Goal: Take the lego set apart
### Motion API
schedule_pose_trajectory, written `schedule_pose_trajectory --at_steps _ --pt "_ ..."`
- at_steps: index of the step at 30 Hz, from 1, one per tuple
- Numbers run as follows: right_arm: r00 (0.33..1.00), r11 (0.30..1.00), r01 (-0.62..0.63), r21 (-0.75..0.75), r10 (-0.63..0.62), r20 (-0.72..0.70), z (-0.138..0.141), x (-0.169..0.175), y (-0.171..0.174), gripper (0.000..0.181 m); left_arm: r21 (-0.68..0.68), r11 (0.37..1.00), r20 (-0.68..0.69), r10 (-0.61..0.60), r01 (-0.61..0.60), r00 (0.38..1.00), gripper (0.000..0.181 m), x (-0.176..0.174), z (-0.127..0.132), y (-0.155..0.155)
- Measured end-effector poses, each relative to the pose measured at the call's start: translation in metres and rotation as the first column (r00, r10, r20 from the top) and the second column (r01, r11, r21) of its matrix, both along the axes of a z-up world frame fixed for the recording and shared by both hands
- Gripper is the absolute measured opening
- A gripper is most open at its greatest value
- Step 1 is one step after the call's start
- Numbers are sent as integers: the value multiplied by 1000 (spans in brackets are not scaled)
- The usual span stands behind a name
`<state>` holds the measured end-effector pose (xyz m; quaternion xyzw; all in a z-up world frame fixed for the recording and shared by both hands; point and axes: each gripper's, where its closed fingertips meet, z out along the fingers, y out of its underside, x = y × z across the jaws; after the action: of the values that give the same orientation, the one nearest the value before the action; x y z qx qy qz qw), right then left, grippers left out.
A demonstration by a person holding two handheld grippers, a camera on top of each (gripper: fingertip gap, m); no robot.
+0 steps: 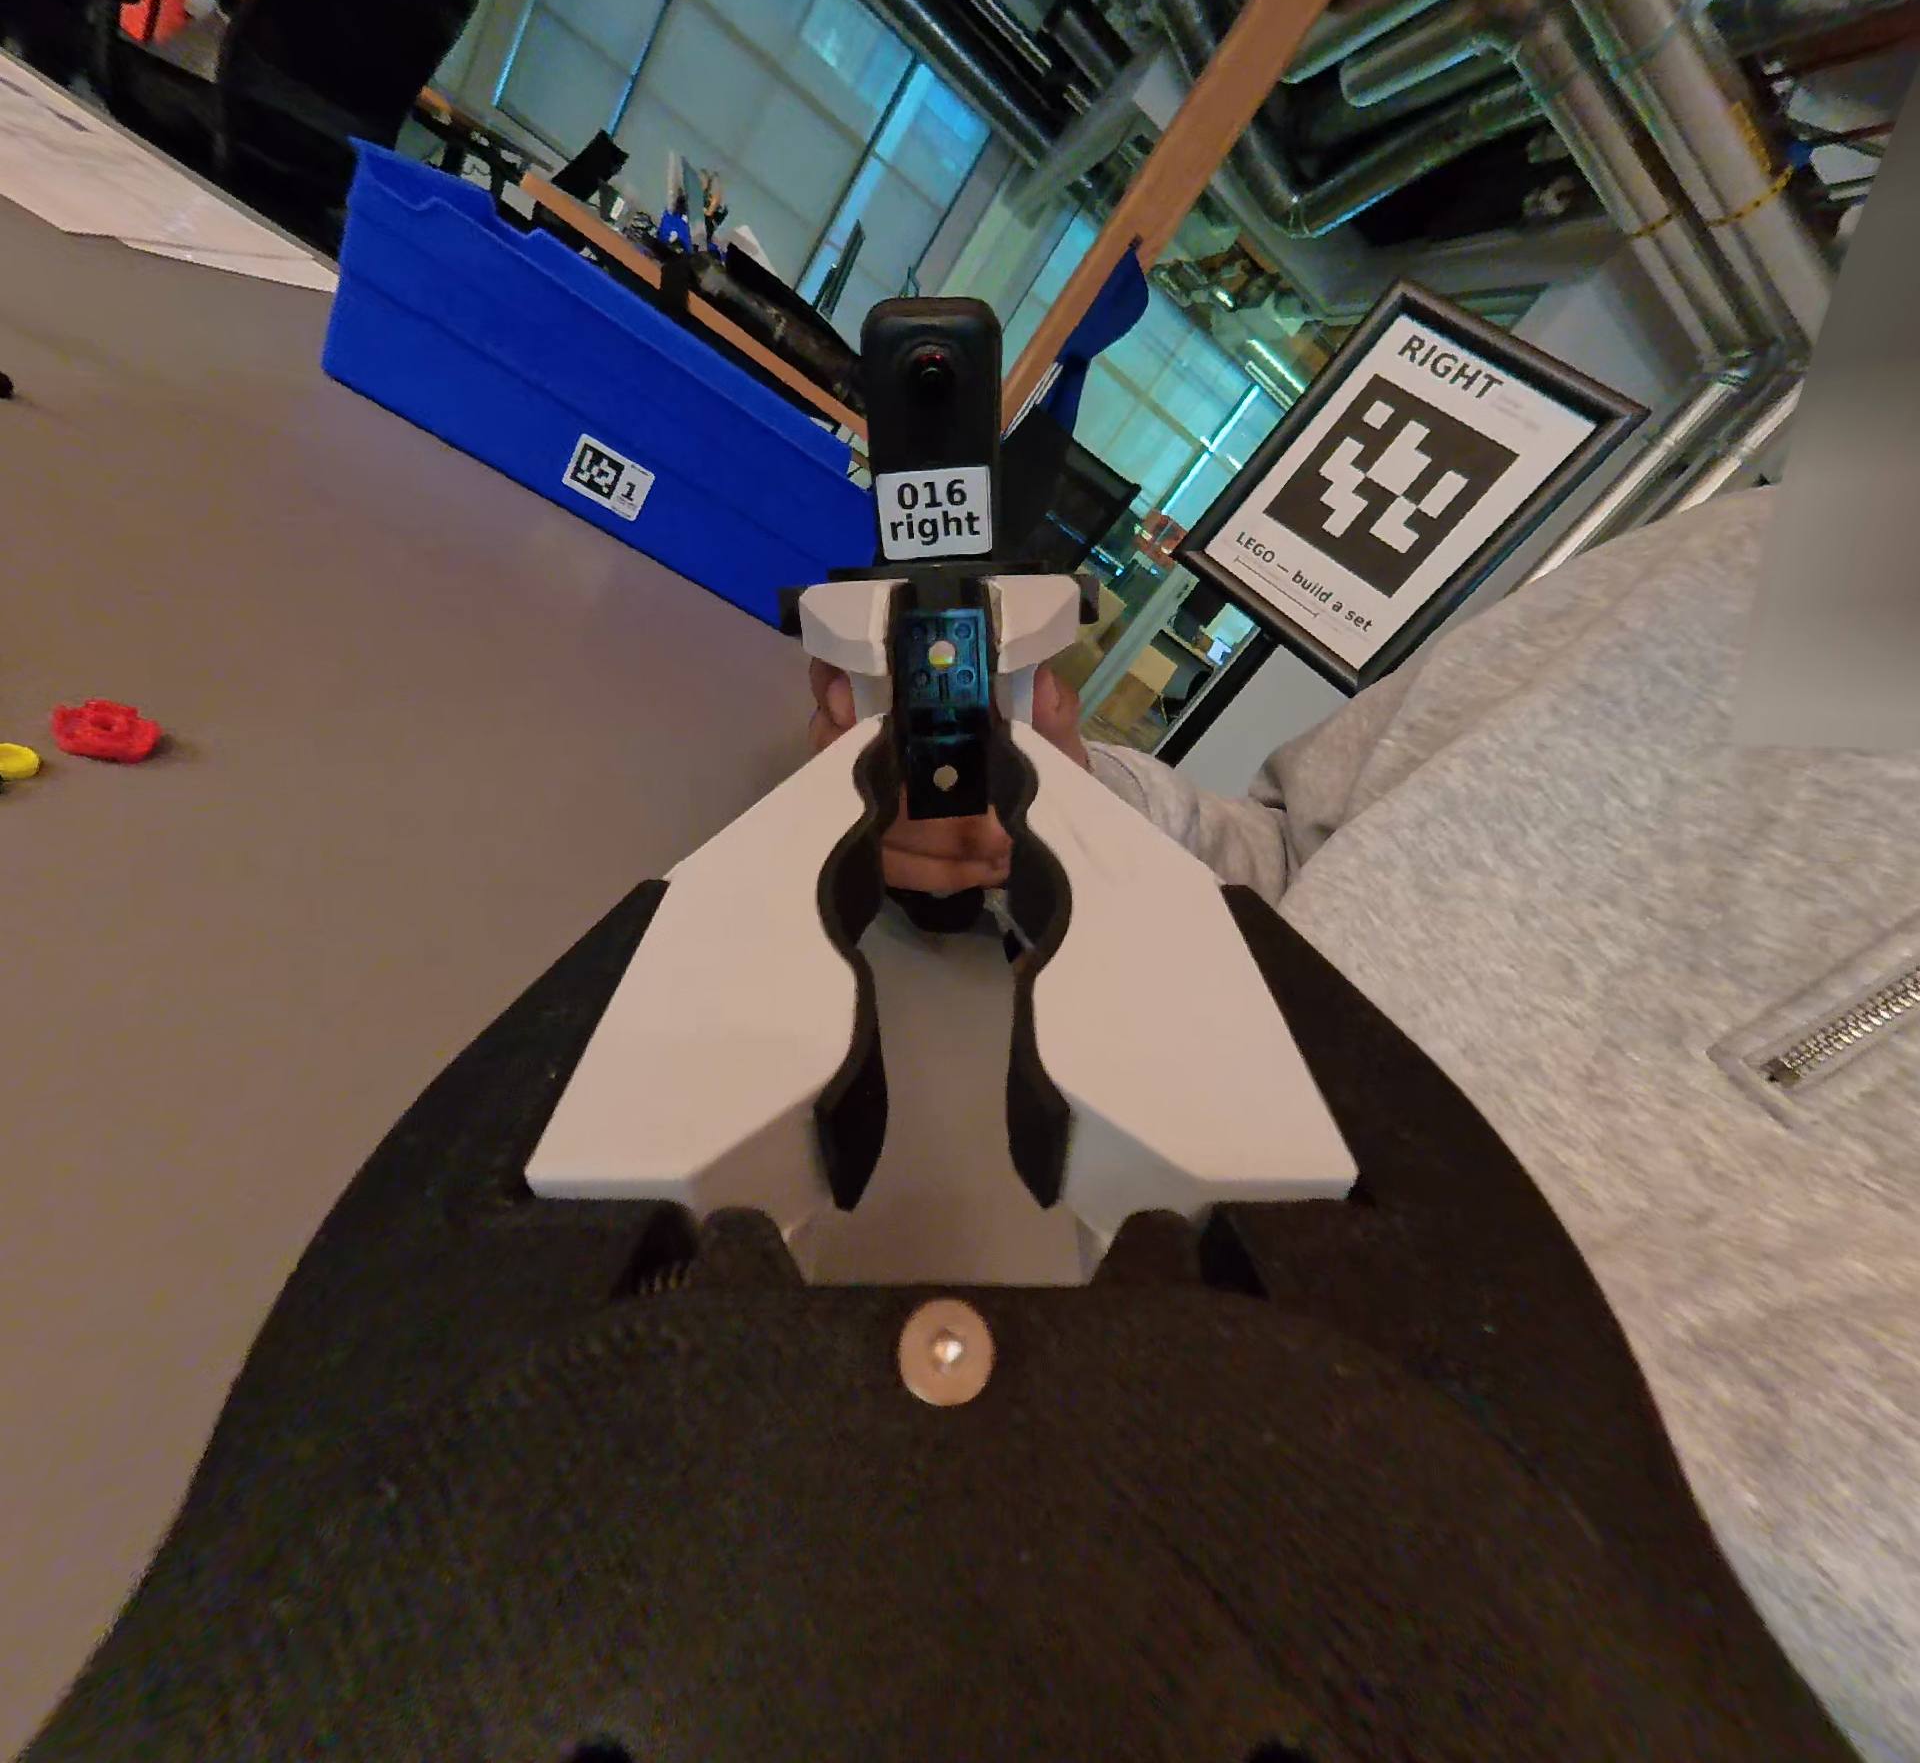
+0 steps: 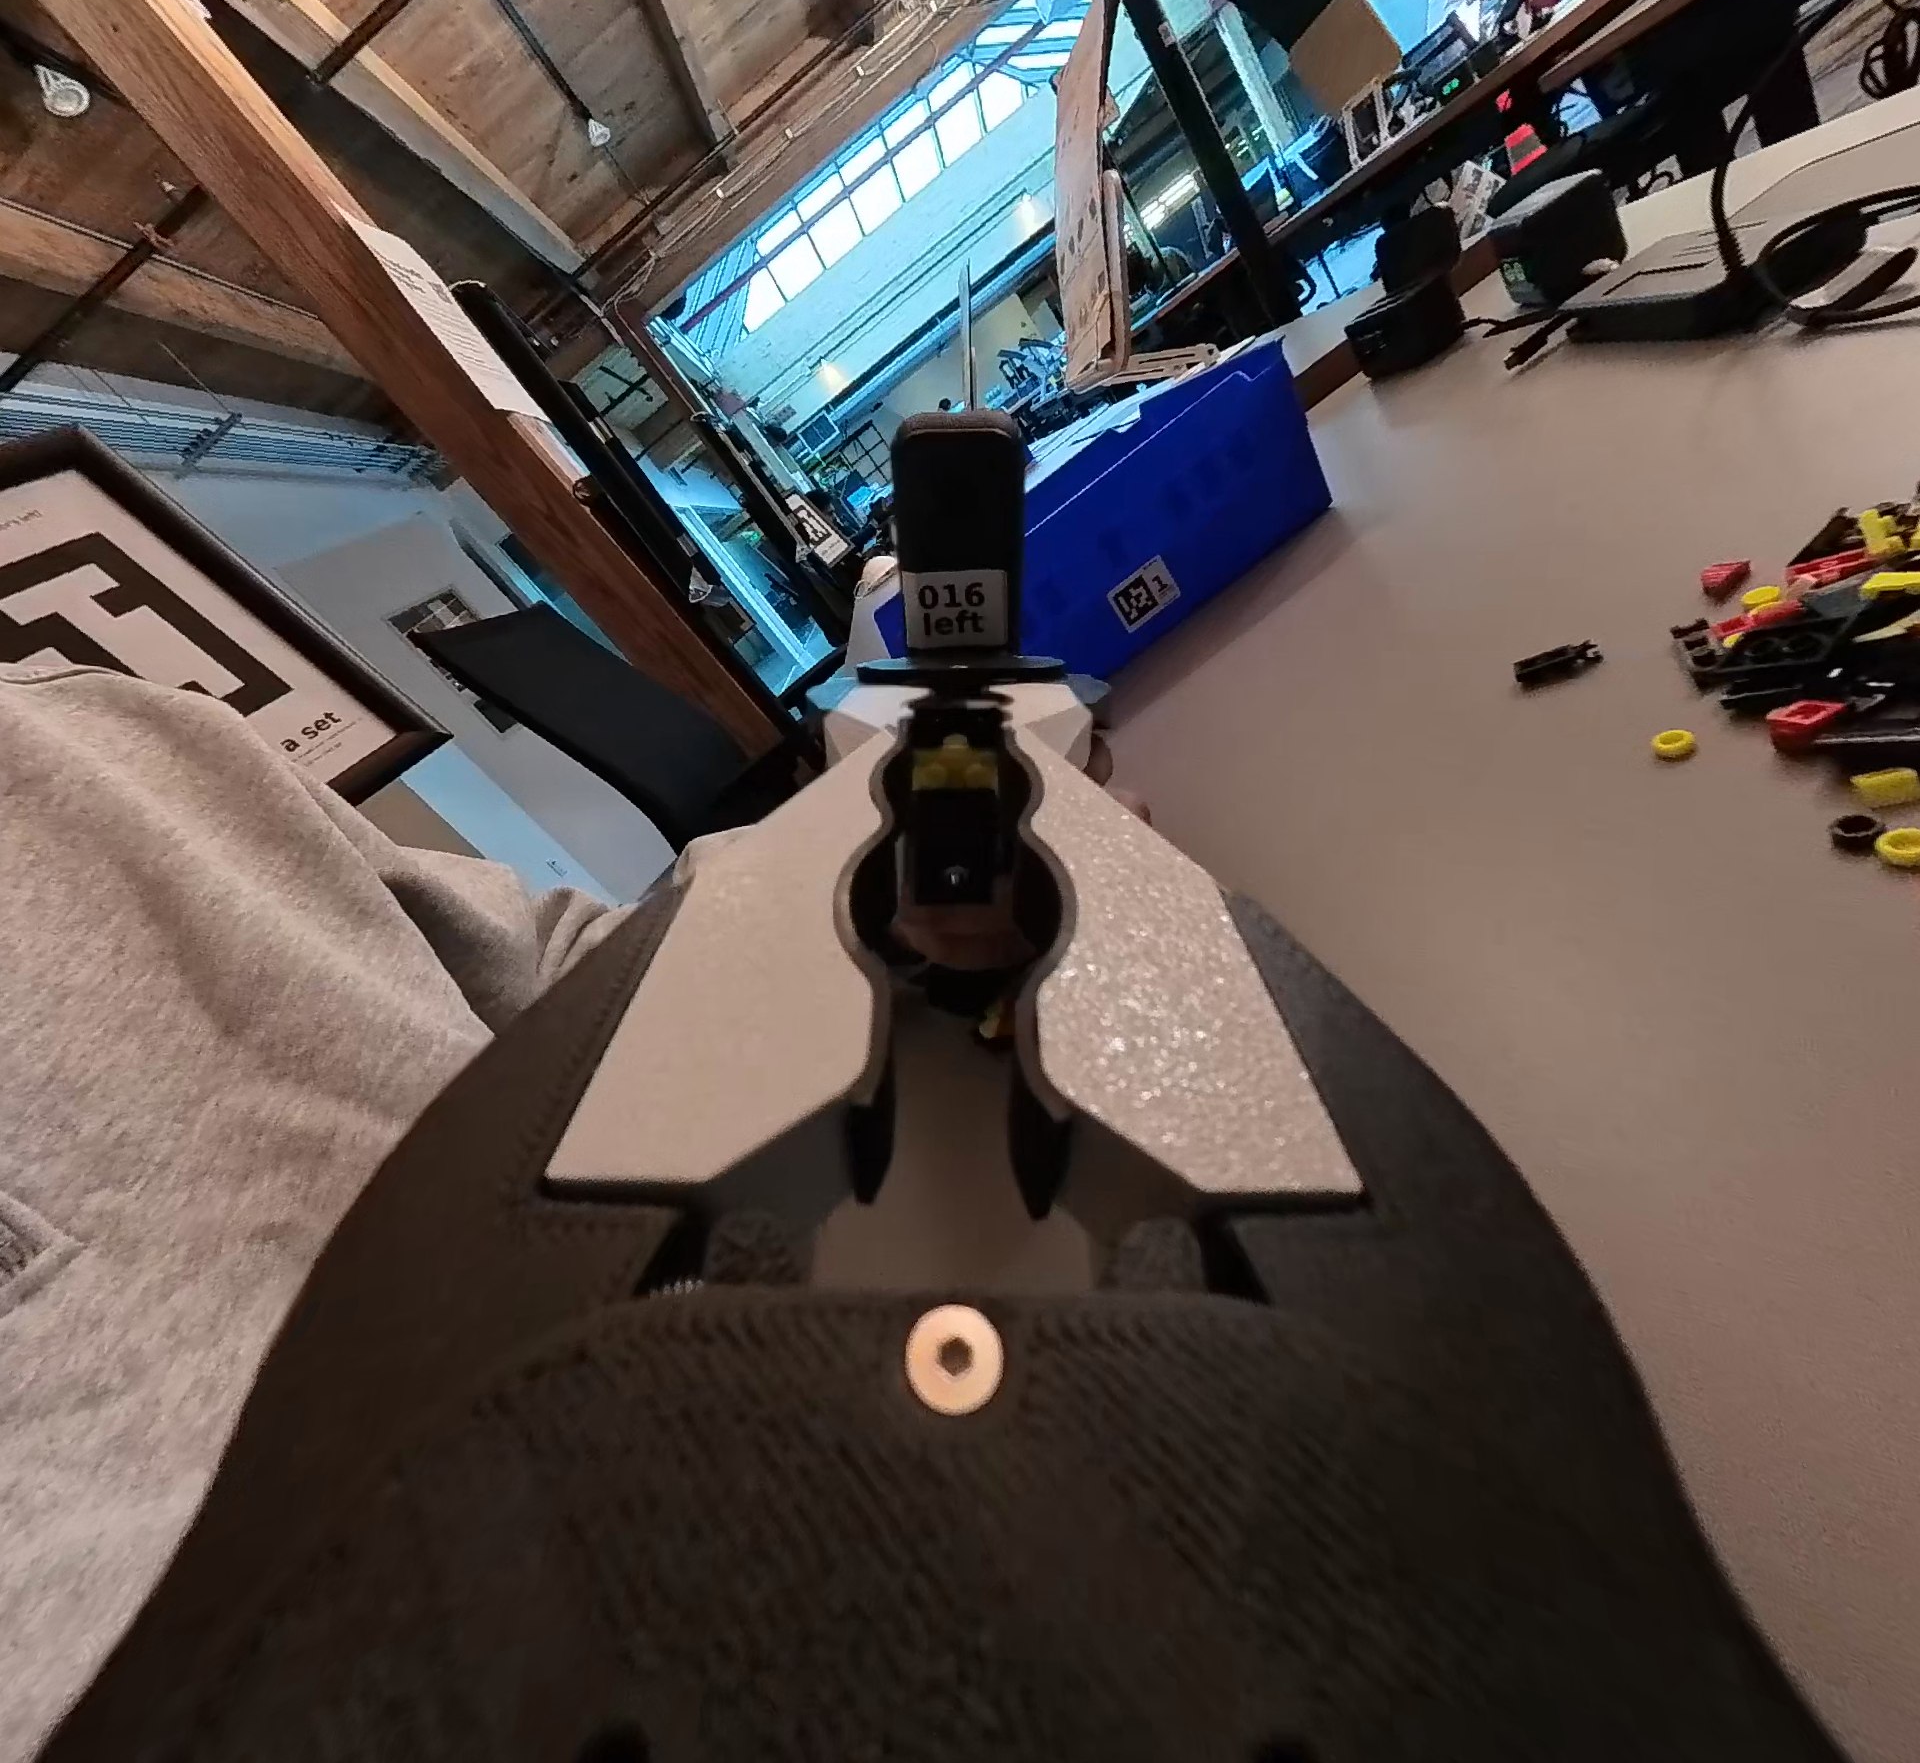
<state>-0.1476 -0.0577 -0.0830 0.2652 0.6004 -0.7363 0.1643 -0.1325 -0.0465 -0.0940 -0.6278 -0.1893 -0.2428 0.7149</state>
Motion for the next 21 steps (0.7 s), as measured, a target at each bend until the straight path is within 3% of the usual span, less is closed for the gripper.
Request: schedule_pose_trajectory --at_steps 7,11,21 --pt "1000 1000 -11 -8 11 -10 1 2 -1 13 5 1000 1 8 -8 1000 13 -1 4 -1" --pt "1000 998 9 -59 -9 9 6 -5 9 24 36 999 28 -1 0 1000 14 -2 8 -3" --pt "997 998 -48 40 50 -52 -5 7 -2 19 -29 999 0 -26 26 1000 14 4 3 0"
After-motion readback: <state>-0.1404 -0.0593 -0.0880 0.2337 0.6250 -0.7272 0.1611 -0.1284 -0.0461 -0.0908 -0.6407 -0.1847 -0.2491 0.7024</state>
